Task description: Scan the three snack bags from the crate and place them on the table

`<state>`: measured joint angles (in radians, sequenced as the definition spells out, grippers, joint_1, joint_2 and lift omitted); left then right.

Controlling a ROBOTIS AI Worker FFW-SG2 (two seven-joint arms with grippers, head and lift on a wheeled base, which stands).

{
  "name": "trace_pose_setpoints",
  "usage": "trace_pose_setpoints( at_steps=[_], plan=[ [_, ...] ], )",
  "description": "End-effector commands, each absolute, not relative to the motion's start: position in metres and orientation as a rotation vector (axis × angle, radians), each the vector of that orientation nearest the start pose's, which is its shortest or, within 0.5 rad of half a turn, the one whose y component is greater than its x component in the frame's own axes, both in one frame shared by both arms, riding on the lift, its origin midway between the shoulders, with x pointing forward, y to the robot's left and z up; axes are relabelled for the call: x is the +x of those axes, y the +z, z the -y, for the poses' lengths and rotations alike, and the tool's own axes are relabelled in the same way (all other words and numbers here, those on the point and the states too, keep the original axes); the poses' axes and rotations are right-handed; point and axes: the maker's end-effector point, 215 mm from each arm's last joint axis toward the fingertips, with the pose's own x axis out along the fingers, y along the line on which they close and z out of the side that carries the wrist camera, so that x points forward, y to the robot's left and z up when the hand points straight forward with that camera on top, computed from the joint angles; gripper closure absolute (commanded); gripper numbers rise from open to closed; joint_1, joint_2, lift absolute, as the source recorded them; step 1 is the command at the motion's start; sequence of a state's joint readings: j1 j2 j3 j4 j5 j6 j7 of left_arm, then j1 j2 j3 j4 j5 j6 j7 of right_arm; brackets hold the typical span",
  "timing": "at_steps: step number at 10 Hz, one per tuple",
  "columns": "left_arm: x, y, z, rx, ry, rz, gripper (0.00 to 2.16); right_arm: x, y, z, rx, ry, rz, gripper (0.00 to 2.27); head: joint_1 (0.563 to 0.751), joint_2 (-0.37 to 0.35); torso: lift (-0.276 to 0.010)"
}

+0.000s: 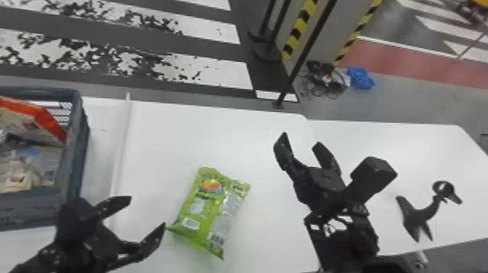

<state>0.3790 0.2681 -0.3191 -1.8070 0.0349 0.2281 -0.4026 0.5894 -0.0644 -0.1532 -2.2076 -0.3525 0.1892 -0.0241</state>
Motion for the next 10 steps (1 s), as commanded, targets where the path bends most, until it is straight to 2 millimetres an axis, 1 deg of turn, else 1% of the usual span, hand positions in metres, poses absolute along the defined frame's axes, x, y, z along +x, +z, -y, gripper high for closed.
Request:
trace_pose_setpoints(
  at_steps=[1,2,3,4,5,6,7,8,9,10],
  plan=[
    [0.375,-0.472,-0.090,0.023,-0.672,-0.385,0.06,0.423,-0.346,0.292,0.219,-0.071,-0.141,0.13,0.695,-0.350,-0.036],
    [0.380,-0.445,-0.125,-0.010,-0.604,-0.338,0.06,0.423,-0.355,0.284,0.232,-0.044,-0.163,0.23,0.695,-0.317,-0.036],
    [0.383,-0.420,-0.163,-0.055,-0.523,-0.301,0.07,0.424,-0.366,0.270,0.238,-0.013,-0.179,0.73,0.695,-0.287,-0.036],
    [0.386,-0.392,-0.197,-0.088,-0.461,-0.257,0.06,0.427,-0.377,0.257,0.249,0.013,-0.201,1.56,0.695,-0.219,-0.036],
    [0.383,-0.370,-0.226,-0.115,-0.418,-0.234,0.07,0.427,-0.395,0.245,0.255,0.034,-0.239,1.96,0.695,-0.144,-0.036],
    [0.378,-0.358,-0.249,-0.132,-0.370,-0.247,0.07,0.426,-0.413,0.228,0.259,0.060,-0.269,2.05,0.695,-0.078,-0.036],
    [0.372,-0.350,-0.268,-0.152,-0.333,-0.251,0.07,0.422,-0.431,0.213,0.271,0.082,-0.301,2.16,0.695,-0.014,-0.036],
    [0.369,-0.345,-0.278,-0.171,-0.307,-0.246,0.07,0.419,-0.448,0.194,0.264,0.108,-0.321,2.17,0.695,0.019,-0.036],
    [0.366,-0.345,-0.289,-0.186,-0.266,-0.241,0.07,0.415,-0.467,0.168,0.271,0.144,-0.352,2.17,0.695,0.073,-0.036],
    [0.364,-0.348,-0.298,-0.215,-0.227,-0.242,0.07,0.408,-0.482,0.146,0.283,0.167,-0.368,2.17,0.695,0.132,-0.036]
  ],
)
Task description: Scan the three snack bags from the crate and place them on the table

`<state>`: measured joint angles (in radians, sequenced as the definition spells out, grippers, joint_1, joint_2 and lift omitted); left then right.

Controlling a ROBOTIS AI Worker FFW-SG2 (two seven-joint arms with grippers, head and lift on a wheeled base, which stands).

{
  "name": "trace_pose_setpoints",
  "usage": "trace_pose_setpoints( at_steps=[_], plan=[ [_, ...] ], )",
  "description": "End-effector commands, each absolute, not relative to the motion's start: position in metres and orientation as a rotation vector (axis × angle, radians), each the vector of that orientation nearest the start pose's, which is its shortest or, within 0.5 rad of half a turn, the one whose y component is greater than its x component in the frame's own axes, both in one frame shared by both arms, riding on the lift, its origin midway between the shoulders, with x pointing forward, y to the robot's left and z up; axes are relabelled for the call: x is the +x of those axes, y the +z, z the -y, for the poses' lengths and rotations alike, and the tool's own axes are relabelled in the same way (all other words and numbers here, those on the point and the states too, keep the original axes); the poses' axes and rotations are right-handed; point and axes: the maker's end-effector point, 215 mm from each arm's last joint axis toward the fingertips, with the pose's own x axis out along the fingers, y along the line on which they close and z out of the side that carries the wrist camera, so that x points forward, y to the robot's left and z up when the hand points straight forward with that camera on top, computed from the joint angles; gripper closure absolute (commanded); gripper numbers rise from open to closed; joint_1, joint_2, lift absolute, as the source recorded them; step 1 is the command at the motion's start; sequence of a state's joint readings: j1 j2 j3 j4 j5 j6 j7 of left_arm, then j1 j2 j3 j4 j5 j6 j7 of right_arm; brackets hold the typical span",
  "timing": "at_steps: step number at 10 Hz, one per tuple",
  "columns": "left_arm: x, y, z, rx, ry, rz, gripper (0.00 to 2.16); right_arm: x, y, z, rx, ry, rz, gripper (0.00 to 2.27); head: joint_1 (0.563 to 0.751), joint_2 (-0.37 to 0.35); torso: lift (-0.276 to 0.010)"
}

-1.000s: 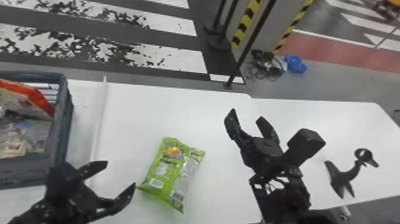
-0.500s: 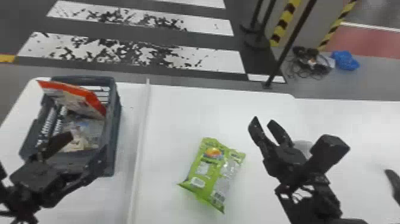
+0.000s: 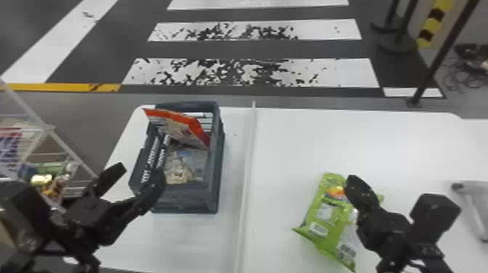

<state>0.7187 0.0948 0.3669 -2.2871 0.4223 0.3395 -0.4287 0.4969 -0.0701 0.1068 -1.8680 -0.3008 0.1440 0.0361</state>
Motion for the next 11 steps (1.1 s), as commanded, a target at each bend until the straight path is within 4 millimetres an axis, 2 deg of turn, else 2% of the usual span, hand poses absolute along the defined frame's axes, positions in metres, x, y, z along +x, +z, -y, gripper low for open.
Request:
trace_pose_setpoints(
  at_steps=[1,2,4,6,7,9,11],
  plan=[
    [0.362,-0.352,-0.301,-0.218,-0.205,-0.251,0.08,0.402,-0.493,0.126,0.290,0.186,-0.387,2.17,0.695,0.187,-0.036],
    [0.362,-0.357,-0.299,-0.218,-0.183,-0.260,0.08,0.394,-0.500,0.105,0.300,0.203,-0.403,2.17,0.695,0.214,-0.036],
    [0.365,-0.369,-0.274,-0.194,-0.174,-0.281,0.08,0.376,-0.483,0.079,0.291,0.156,-0.296,2.17,0.695,0.284,-0.036],
    [0.367,-0.385,-0.252,-0.193,-0.192,-0.294,0.08,0.353,-0.495,0.061,0.320,0.106,-0.297,2.17,0.695,0.290,-0.036],
    [0.368,-0.388,-0.248,-0.198,-0.206,-0.300,0.08,0.349,-0.503,0.056,0.332,0.079,-0.288,2.17,0.695,0.289,-0.036],
    [0.369,-0.388,-0.245,-0.197,-0.225,-0.298,0.08,0.360,-0.519,0.069,0.330,0.020,-0.274,2.17,0.695,0.287,-0.036],
    [0.367,-0.392,-0.245,-0.200,-0.235,-0.307,0.08,0.371,-0.545,0.086,0.345,-0.023,-0.313,2.17,0.695,0.271,-0.036]
  ],
)
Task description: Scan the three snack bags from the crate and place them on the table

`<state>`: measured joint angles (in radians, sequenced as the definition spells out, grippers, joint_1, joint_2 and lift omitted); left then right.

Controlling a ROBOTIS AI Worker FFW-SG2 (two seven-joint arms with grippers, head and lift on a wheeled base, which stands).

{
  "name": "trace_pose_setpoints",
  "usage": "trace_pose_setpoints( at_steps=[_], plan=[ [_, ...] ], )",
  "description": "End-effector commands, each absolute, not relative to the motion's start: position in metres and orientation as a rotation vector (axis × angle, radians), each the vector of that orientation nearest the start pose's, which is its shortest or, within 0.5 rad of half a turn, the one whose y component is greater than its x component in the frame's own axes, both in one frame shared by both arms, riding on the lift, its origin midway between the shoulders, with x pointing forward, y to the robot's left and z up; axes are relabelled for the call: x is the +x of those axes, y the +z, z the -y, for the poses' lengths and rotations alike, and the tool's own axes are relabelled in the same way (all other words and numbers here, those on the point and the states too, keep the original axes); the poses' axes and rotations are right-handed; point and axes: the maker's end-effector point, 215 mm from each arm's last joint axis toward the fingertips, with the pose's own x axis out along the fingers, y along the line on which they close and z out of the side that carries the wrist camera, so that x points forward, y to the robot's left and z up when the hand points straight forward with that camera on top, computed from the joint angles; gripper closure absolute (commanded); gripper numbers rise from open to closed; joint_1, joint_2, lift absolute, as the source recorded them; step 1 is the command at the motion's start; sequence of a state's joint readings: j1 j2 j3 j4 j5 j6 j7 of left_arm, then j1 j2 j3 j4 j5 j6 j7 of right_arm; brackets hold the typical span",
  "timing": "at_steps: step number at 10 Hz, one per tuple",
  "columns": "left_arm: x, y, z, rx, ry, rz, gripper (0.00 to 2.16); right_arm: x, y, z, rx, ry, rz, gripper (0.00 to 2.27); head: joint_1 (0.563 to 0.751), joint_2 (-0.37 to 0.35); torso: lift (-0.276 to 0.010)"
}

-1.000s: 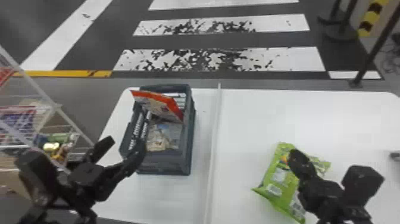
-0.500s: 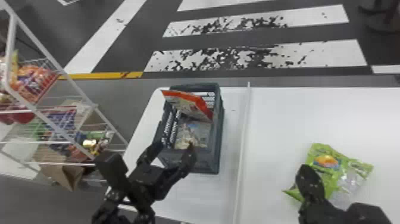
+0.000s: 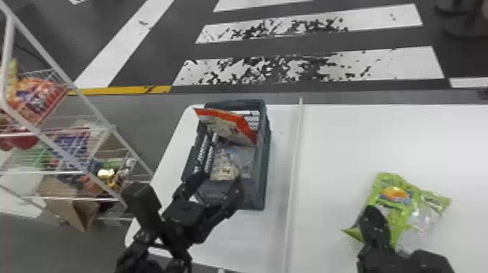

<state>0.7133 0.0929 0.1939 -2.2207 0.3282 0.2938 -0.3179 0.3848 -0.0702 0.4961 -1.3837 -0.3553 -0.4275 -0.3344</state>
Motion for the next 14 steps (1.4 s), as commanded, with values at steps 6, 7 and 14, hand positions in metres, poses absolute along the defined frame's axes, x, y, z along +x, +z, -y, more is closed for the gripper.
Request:
trace_pose_setpoints(
  at_steps=[6,7,14],
  plan=[
    [0.367,-0.393,-0.240,-0.216,-0.268,-0.305,0.08,0.375,-0.579,0.141,0.302,-0.101,-0.370,2.17,0.695,0.189,-0.036],
    [0.367,-0.394,-0.238,-0.219,-0.269,-0.306,0.08,0.380,-0.578,0.155,0.292,-0.116,-0.359,2.17,0.695,0.168,-0.036],
    [0.379,-0.396,-0.230,-0.216,-0.295,-0.305,0.08,0.372,-0.602,0.204,0.081,0.051,-0.425,2.17,0.695,0.063,-0.036]
  ],
)
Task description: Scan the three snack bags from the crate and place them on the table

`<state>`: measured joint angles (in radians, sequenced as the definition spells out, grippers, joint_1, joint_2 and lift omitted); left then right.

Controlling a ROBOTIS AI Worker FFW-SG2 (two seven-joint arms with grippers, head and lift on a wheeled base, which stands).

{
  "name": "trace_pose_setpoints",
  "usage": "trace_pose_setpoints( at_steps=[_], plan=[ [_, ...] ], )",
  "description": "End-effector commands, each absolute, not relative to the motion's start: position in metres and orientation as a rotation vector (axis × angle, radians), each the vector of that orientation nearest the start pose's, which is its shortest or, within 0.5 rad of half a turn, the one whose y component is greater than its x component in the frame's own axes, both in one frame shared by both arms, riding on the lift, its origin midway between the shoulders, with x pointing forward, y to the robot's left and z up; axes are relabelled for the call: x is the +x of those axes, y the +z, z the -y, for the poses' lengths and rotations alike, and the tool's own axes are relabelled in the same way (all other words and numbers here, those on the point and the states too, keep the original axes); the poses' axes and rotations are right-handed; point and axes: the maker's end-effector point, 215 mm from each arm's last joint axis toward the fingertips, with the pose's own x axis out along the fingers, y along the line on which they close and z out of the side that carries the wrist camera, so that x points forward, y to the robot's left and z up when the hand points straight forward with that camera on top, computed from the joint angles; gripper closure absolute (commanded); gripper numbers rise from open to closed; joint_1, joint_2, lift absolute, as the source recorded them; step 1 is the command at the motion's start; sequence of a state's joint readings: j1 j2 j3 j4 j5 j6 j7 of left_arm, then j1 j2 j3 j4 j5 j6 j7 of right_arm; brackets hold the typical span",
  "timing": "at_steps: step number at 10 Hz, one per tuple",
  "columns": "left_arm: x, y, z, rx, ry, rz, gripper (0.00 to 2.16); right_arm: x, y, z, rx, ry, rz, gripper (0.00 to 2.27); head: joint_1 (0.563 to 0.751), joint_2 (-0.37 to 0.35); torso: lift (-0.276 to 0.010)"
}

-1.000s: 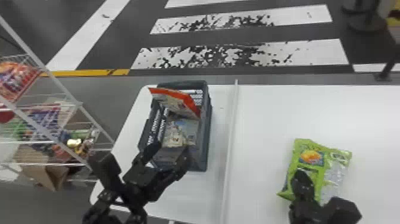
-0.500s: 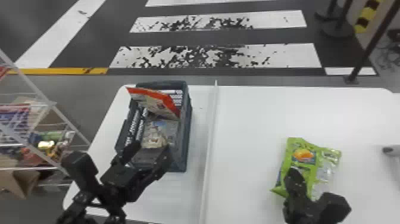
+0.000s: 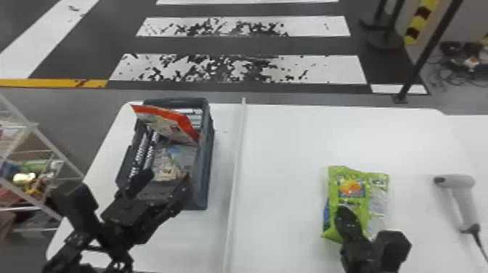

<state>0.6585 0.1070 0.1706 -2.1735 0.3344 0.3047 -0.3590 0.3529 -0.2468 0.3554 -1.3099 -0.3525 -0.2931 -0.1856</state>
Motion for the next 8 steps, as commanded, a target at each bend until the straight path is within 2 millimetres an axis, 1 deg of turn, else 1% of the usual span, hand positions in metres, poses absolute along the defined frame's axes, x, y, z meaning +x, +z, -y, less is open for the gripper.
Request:
trace_pose_setpoints(
  at_steps=[1,2,3,4,5,6,7,8],
  plan=[
    [0.378,-0.396,-0.231,-0.213,-0.294,-0.307,0.08,0.367,-0.602,0.215,0.051,0.059,-0.432,2.17,0.695,0.050,-0.036],
    [0.377,-0.397,-0.231,-0.215,-0.293,-0.308,0.08,0.364,-0.603,0.220,0.023,0.071,-0.441,2.16,0.695,0.035,-0.036],
    [0.377,-0.397,-0.231,-0.215,-0.293,-0.308,0.08,0.363,-0.601,0.237,0.003,0.066,-0.443,2.16,0.695,0.029,-0.036],
    [0.377,-0.397,-0.230,-0.215,-0.294,-0.308,0.08,0.357,-0.601,0.241,0.006,0.084,-0.455,2.16,0.695,0.013,-0.036],
    [0.377,-0.397,-0.230,-0.217,-0.293,-0.308,0.08,0.351,-0.591,0.240,-0.024,0.112,-0.437,2.17,0.695,-0.003,-0.036],
    [0.378,-0.396,-0.227,-0.219,-0.298,-0.307,0.08,0.344,-0.582,0.230,-0.068,0.154,-0.418,2.16,0.695,-0.014,-0.036],
    [0.381,-0.389,-0.224,-0.220,-0.304,-0.295,0.08,0.341,-0.572,0.227,-0.082,0.180,-0.402,2.16,0.695,-0.011,-0.036],
    [0.382,-0.383,-0.222,-0.218,-0.308,-0.293,0.08,0.337,-0.553,0.219,-0.096,0.210,-0.373,2.16,0.695,-0.004,-0.036]
  ],
)
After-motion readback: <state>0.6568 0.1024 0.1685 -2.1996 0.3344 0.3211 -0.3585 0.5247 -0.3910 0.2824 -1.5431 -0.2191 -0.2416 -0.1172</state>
